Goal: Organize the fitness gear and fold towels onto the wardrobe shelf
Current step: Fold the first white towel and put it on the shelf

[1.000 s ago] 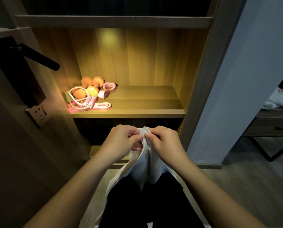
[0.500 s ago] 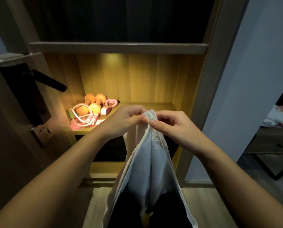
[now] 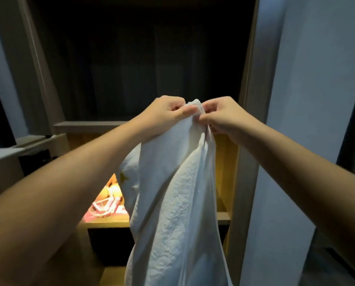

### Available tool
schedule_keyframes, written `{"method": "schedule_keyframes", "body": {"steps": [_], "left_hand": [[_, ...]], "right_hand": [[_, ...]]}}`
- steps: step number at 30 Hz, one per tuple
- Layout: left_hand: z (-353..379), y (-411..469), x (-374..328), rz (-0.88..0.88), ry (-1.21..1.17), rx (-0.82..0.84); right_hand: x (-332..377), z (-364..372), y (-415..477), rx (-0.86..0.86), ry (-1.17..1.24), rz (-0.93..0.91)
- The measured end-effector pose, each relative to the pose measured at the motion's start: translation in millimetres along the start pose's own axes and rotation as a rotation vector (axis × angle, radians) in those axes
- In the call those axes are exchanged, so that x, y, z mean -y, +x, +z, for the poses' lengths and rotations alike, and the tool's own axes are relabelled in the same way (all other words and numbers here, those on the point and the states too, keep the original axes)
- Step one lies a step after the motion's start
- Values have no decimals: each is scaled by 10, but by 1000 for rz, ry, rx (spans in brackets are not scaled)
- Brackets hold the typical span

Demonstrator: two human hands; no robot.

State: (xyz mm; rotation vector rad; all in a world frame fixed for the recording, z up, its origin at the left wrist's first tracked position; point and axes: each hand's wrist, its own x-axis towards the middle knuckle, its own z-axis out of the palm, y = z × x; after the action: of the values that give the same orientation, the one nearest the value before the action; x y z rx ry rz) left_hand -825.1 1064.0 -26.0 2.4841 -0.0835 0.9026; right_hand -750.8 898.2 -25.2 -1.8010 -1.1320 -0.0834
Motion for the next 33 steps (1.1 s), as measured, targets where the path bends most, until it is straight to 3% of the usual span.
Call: {"method": "schedule_keyframes", "body": {"steps": [4,8,10,14,17,20,27,33], "left_hand": [[-361,13,36,-184,-43,163],[-612,-35,146,-395,176,329],[-674,8,114,-434,247,265],[-877,202,-54,-317,469,-41],[-939,255,-175,-289,511,-46],[-883,193,-236,-278,537,9],[-542,-271,-260,-276,497,311],[-73,-1026,-178,-371,163,727]], "right_hand": [[194,-266,352,-58,41,-11],[280,-455,604,-91,36,-22],[281,-494,696,-104,2,-27],[248,-617,850,-226,-22,-5],[202,-698,865,-257,-50,-26],[73,-690,725,-185,-16,-27],[-479,-288,-79,-122,201,74],[-982,212,-975,-30,315,322]]}}
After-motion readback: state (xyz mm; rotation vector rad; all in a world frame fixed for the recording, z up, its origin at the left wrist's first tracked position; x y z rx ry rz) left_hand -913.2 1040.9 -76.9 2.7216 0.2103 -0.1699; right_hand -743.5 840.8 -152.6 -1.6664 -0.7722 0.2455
